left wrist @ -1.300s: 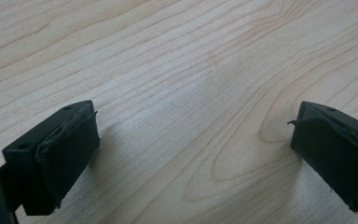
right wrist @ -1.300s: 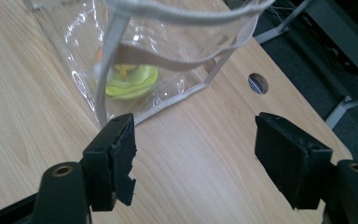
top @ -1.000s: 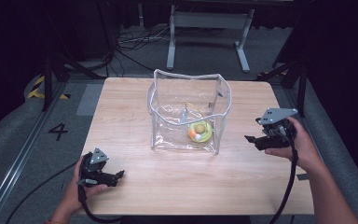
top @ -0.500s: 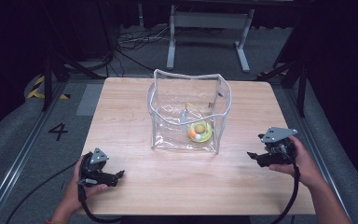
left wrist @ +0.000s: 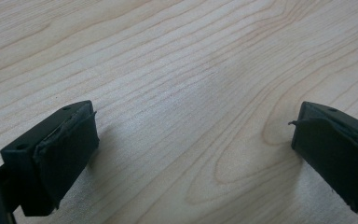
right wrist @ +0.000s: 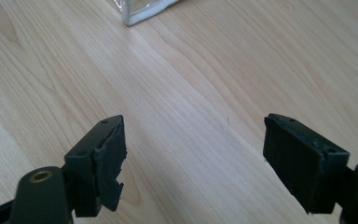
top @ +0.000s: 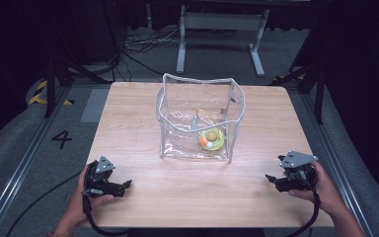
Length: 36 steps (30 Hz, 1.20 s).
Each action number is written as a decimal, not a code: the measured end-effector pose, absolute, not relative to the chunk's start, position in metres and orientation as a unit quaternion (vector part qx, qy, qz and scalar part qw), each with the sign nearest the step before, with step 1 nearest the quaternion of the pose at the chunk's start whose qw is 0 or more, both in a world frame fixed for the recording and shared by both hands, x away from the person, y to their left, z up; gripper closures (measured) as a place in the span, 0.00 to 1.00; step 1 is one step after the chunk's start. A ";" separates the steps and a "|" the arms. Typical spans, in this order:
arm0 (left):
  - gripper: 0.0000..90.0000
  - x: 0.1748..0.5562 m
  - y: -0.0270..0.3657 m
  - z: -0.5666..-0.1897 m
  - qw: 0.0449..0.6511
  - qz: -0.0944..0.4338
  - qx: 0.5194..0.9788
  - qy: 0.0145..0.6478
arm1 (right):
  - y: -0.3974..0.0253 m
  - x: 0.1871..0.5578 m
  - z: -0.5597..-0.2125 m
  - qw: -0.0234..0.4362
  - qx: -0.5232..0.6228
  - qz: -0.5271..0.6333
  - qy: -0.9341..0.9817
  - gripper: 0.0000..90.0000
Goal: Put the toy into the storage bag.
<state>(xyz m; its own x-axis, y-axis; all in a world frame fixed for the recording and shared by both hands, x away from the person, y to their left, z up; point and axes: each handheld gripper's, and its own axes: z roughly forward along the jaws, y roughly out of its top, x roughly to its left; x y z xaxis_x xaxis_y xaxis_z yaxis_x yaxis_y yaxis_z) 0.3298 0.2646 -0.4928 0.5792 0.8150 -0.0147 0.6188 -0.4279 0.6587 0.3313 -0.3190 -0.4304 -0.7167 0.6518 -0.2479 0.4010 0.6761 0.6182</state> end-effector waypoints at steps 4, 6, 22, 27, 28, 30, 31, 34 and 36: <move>0.01 0.330 0.265 -0.493 0.315 0.155 0.831 0.430 | -0.332 0.328 -0.441 0.241 0.308 0.277 0.878 0.24; 0.01 0.330 0.265 -0.493 0.316 0.155 0.831 0.431 | -0.340 0.327 -0.448 0.231 0.320 0.286 0.873 0.23; 0.01 0.330 0.265 -0.493 0.316 0.156 0.831 0.431 | -0.377 0.329 -0.496 0.193 0.419 0.350 0.815 0.19; 0.01 0.330 0.265 -0.493 0.316 0.156 0.831 0.431 | -0.380 0.331 -0.497 0.181 0.429 0.355 0.811 0.18; 0.01 0.330 0.265 -0.493 0.316 0.157 0.831 0.431 | -0.379 0.331 -0.497 0.182 0.430 0.355 0.810 0.18; 0.01 0.329 0.264 -0.493 0.316 0.157 0.830 0.433 | -0.379 0.330 -0.497 0.183 0.435 0.353 0.808 0.18; 0.01 0.329 0.264 -0.493 0.316 0.157 0.829 0.433 | -0.379 0.330 -0.497 0.185 0.437 0.352 0.807 0.18; 0.01 0.329 0.264 -0.493 0.316 0.158 0.828 0.436 | -0.378 0.329 -0.497 0.185 0.438 0.352 0.806 0.17; 0.01 0.329 0.264 -0.493 0.315 0.158 0.827 0.438 | -0.378 0.330 -0.497 0.185 0.439 0.352 0.806 0.17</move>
